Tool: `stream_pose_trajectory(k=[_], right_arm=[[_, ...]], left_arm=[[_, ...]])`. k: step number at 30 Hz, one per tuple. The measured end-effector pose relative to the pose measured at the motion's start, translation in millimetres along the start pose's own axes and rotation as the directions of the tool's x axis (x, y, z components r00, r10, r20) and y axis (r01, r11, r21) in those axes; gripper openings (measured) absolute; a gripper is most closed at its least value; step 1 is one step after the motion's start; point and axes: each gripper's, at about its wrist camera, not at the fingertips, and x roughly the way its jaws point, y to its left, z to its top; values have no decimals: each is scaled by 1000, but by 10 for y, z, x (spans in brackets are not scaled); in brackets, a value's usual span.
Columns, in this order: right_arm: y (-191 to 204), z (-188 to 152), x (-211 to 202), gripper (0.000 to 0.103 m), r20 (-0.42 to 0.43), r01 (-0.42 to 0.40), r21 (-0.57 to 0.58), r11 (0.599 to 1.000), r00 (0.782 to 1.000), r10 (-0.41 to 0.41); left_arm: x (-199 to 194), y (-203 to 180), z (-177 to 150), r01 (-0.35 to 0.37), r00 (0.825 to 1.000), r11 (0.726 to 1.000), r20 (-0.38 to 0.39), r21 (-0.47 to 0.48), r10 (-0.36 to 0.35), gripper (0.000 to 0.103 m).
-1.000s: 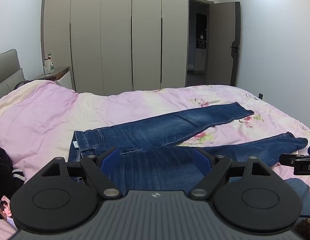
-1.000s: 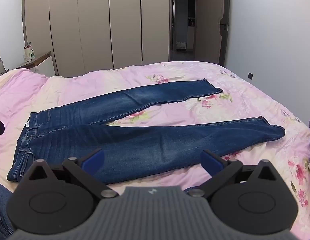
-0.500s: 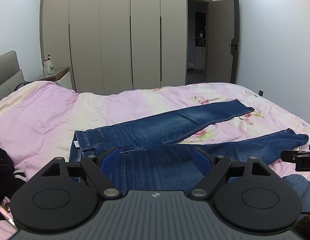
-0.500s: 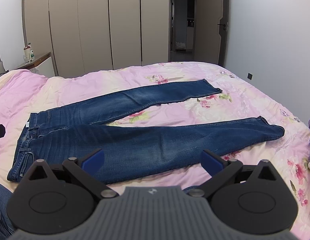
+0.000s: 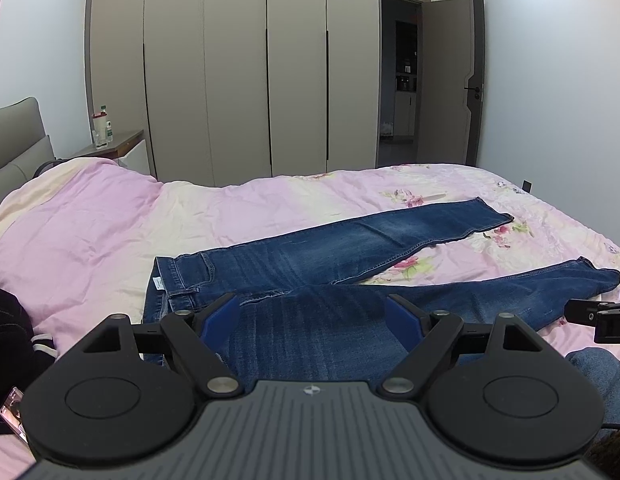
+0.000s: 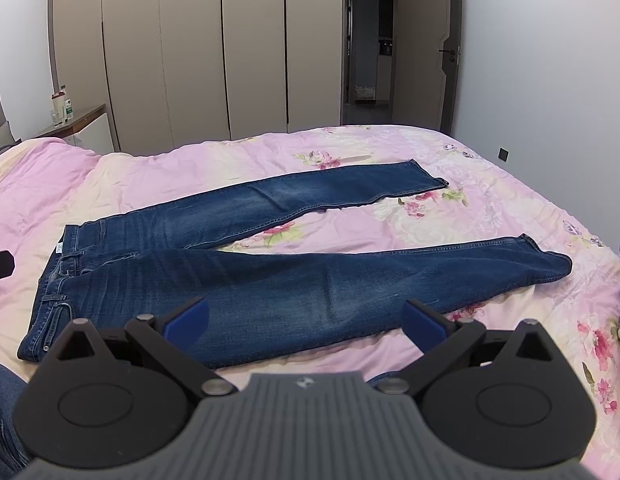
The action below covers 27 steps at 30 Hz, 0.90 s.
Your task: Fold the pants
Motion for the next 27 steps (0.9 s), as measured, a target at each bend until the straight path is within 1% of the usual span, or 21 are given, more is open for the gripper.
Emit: stream_pose_trajectory(k=[15, 19, 22, 23, 24, 27], right_arm=[[44, 2, -45, 98, 7, -2, -11, 1000, 1000, 2], [49, 6, -60, 98, 11, -5, -13, 1000, 1000, 5], [45, 6, -77, 98, 20, -7, -17, 1000, 1000, 7], [31, 5, -86, 98, 30, -7, -19, 1000, 1000, 8], [11, -4, -103, 98, 47, -12, -21, 1000, 999, 13], [-57, 5, -189, 98, 125, -38, -45, 998, 991, 43]], left_arm=[[-15, -8, 14, -10, 1000, 1000, 3, 13, 10, 96], [-47, -14, 27, -32, 999, 998, -7, 51, 33, 96], [-70, -2, 27, -12, 1000, 999, 0, 43, 12, 96], [-76, 15, 31, 8, 1000, 1000, 10, 21, -8, 96], [-91, 30, 35, 13, 999, 1000, 29, 25, -14, 96], [-122, 80, 97, 10, 998, 998, 54, 57, -14, 96]])
